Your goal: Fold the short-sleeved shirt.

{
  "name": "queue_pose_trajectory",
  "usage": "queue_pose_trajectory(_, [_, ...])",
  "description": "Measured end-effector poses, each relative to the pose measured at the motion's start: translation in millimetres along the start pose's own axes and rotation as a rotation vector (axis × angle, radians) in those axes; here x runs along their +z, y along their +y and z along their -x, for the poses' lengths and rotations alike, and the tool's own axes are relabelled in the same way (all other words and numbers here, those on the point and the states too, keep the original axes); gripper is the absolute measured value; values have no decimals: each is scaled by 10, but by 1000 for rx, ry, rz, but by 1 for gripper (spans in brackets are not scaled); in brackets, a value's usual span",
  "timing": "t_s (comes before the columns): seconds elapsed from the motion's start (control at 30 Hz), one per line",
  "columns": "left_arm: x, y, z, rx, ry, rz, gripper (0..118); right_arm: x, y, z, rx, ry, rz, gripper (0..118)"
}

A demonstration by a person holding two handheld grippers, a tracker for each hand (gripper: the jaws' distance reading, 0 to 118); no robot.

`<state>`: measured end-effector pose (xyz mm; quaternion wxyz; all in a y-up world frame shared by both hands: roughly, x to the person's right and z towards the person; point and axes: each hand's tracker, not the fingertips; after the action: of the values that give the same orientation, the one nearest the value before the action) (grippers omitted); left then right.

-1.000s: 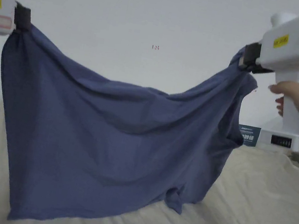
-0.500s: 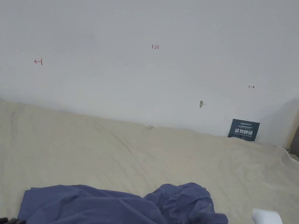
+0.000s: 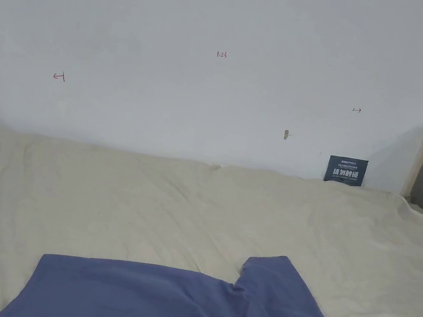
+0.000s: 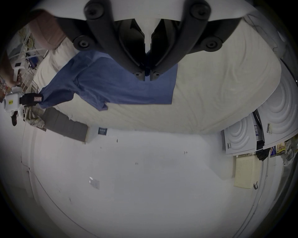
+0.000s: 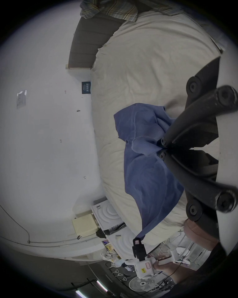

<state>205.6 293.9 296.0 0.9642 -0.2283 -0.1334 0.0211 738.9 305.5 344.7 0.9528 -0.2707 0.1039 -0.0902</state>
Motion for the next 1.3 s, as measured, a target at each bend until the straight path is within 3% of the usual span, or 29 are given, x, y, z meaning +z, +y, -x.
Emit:
queue_pose_trajectory(0.13, [-381,-229,75,-13,34,140,5,-335,-216,-112,-17,-46,183,0])
queue_pose_trajectory(0.23, [-809,-454,181,18,101,326,5,-723,-427,-240,-29,-134,263,1])
queue_pose_trajectory(0.27, [-901,-522,202,13,122,353,5,-842,-496,-365,-46,-167,288,7])
queue_pose_trajectory(0.3, [-970,-589,223,17,141,359,6,-931,-537,-417,-72,-185,316,26])
queue_pose_trajectory(0.33, [-991,-634,225,15,144,356,11,-986,-560,-450,-91,-199,339,53])
queue_pose_trajectory(0.37, [-986,-662,233,21,140,344,27,-1020,-587,-480,-132,-200,351,80])
queue_pose_trajectory(0.4, [-964,-677,244,44,129,337,48,-1021,-630,-521,-169,-183,360,85])
queue_pose_trajectory(0.43, [-922,-685,240,74,110,330,77,-1017,-651,-537,-189,-183,358,86])
queue_pose_trajectory(0.47, [-899,-691,242,101,107,320,114,-1006,-651,-528,-180,-200,355,85])
queue_pose_trajectory(0.53, [-856,-689,264,123,115,319,116,-935,-635,-492,-112,-297,338,85])
queue_pose_trajectory(0.6, [-843,-585,289,148,108,294,116,-858,-572,-450,-56,-322,310,86])
queue_pose_trajectory(0.8, [-527,-320,191,132,101,208,117,-408,-238,-52,0,-199,84,85])
queue_pose_trajectory(0.87, [-385,-257,95,123,70,151,115,-304,-196,104,31,-137,20,78])
queue_pose_trajectory(0.9, [-334,-231,36,115,54,112,110,-270,-191,179,38,-105,-14,66])
queue_pose_trajectory(0.93, [-302,-206,-21,99,40,84,96,-261,-182,236,45,-86,-38,42])
queue_pose_trajectory(0.97, [-245,-203,-50,77,30,70,53,-278,-174,289,34,-58,-47,1])
queue_pose_trajectory(1.0, [-243,-188,-107,29,51,80,0,-312,-176,332,31,-66,-50,0])
queue_pose_trajectory(1.07, [-315,-159,-192,-60,37,73,0,-347,-200,382,12,-41,-107,0])
queue_pose_trajectory(1.13, [-389,-184,-160,11,-53,60,0,-398,-186,409,3,-10,-121,0])
queue_pose_trajectory(1.23, [-426,-87,-245,-13,-34,28,0,-473,-85,430,1,7,-131,0])
queue_pose_trajectory(1.3, [-547,148,-203,-27,-53,-6,0,-541,-51,458,41,2,-126,0])
